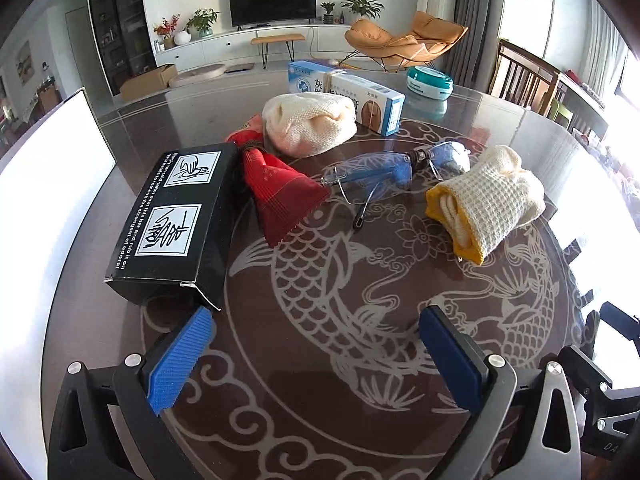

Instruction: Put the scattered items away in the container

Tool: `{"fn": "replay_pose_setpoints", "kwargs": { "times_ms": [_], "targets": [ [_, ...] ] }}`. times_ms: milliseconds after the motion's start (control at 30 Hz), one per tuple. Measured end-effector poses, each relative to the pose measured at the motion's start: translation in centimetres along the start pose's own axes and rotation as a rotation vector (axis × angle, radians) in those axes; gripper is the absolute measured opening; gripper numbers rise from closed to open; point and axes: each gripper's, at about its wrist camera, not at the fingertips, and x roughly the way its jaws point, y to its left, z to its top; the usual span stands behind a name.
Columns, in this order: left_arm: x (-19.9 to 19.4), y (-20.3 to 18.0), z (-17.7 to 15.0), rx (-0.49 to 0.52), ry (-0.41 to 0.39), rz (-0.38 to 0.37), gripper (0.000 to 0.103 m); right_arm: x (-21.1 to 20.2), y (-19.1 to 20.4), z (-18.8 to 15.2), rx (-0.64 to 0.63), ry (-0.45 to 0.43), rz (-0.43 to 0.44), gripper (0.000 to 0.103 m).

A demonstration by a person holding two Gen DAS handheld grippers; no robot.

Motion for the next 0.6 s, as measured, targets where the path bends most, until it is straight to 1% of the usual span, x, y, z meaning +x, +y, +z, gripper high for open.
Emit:
{"fn": "replay_pose_setpoints", "kwargs": {
  "times_ms": [233, 300, 500, 600],
  "targets": [
    [0.02, 0.02, 0.01, 0.000, 0.000, 0.000, 0.103, -0.02, 0.01, -0.09, 0.000, 0.001, 0.001, 0.094],
    [0.01, 0.01, 0.00, 0.000, 0.000, 0.000, 0.103, 0.03, 0.13, -0.16, -0.003, 0.005, 0.000, 0.097],
    [0.01, 0.02, 0.00, 0.000, 0.000, 0.000, 0.103, -0.08, 0.18, -0.84, 0.020, 0.004, -0.020, 0.100],
    [0.02, 0.02, 0.00, 0.000, 0.000, 0.000, 0.103, -0.03, 0.09, -0.88, 0.023, 0.007, -0.014, 0.102]
  ]
}}
